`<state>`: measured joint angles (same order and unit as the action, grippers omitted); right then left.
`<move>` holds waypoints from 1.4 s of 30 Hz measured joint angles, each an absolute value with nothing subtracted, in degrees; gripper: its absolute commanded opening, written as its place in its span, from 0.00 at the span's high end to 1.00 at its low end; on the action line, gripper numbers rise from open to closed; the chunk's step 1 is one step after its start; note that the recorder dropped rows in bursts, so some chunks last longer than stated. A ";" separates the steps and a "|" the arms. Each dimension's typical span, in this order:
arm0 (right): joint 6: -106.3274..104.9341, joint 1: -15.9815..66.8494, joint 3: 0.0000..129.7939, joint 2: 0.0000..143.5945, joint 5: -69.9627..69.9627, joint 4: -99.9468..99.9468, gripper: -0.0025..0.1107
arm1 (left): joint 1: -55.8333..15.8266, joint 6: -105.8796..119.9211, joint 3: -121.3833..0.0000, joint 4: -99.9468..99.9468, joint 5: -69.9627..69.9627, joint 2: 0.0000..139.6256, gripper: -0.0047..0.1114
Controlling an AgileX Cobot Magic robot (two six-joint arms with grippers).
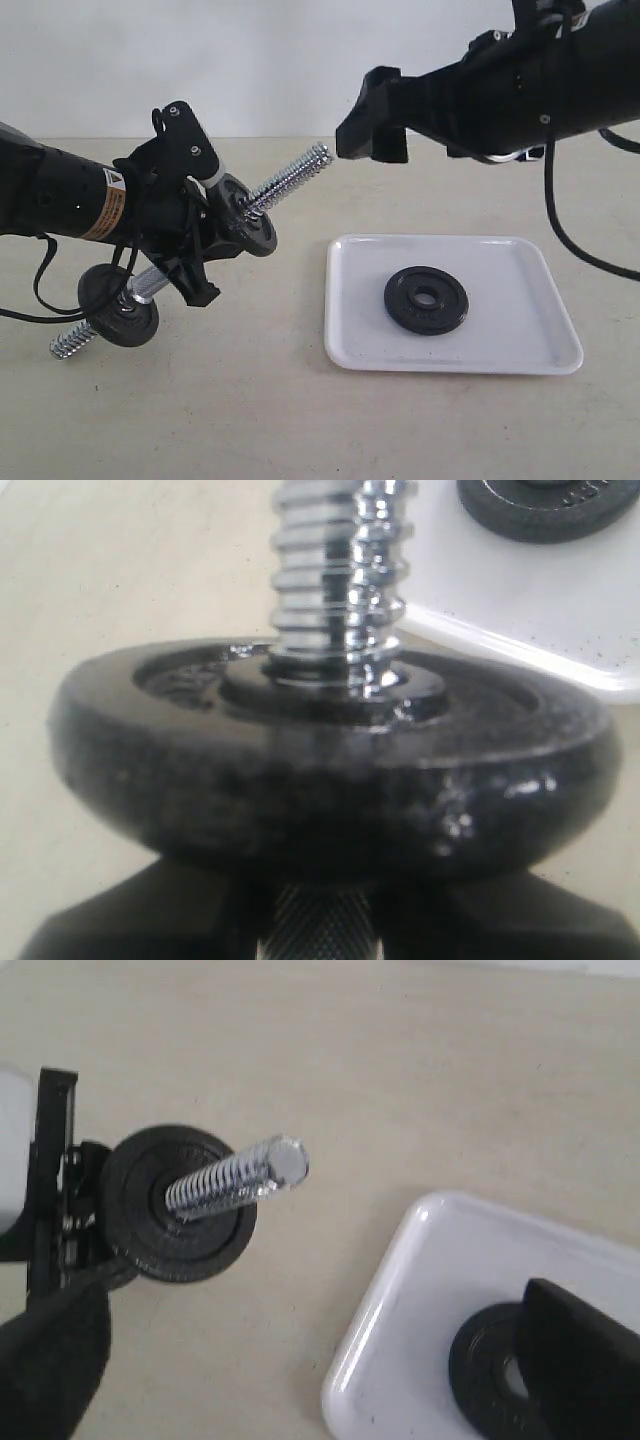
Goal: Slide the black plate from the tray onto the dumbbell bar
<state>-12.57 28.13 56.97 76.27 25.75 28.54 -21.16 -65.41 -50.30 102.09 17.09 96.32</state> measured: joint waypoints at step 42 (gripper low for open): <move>7.32 28.04 57.93 100.99 38.60 -1.54 0.06 | -21.16 -65.62 -50.30 102.09 17.09 96.32 0.92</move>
<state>7.32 28.04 57.93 100.99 38.60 -1.54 -21.16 -65.62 -50.30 102.09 17.09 96.32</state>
